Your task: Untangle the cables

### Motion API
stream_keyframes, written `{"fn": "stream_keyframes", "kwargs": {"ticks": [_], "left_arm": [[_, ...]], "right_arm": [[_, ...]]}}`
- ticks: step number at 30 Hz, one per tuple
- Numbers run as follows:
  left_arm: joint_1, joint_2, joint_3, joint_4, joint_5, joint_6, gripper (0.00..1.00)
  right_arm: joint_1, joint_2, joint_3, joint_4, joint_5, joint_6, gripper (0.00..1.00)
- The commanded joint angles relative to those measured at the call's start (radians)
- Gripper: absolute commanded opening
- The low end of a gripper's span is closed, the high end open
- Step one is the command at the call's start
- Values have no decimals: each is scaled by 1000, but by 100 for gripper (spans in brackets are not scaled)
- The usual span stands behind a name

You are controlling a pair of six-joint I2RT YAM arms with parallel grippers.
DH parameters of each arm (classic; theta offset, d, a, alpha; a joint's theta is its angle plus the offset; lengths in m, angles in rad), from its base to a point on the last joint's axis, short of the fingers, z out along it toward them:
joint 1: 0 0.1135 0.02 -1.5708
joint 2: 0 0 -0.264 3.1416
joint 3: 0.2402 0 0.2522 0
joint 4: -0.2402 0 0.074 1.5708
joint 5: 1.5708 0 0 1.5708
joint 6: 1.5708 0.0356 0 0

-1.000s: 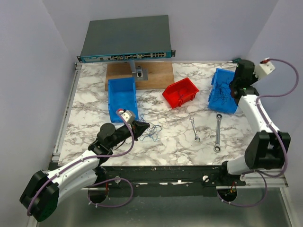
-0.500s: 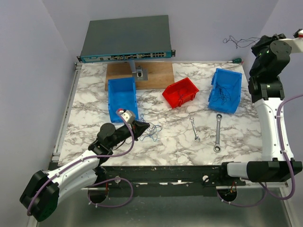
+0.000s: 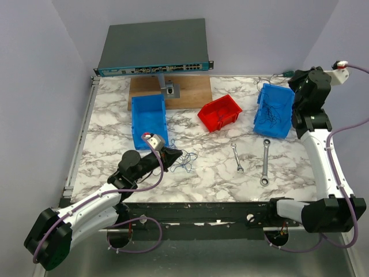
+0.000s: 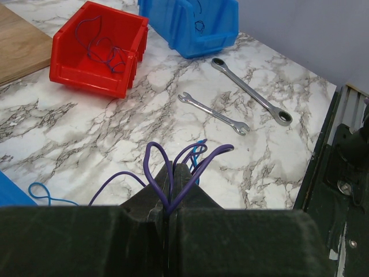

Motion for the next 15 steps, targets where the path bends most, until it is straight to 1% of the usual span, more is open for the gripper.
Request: {"fn": "stream_keyframes", "kwargs": {"ticks": [1,6,11,15], "left_arm": [[-7,7,30,18,36,11,0],[-7,-3,27,15,28,14,0],[-7,-20,24,5,22,16,0],[-6,-14,27,5,31,16,0]], "right_arm": [[2,-67,-103,50,82,26,1],[2,-99,-190,36,166,46,1],[2,-134,-305,21,327,144,1],[2,-90,-312,-19,454,204,1]]}}
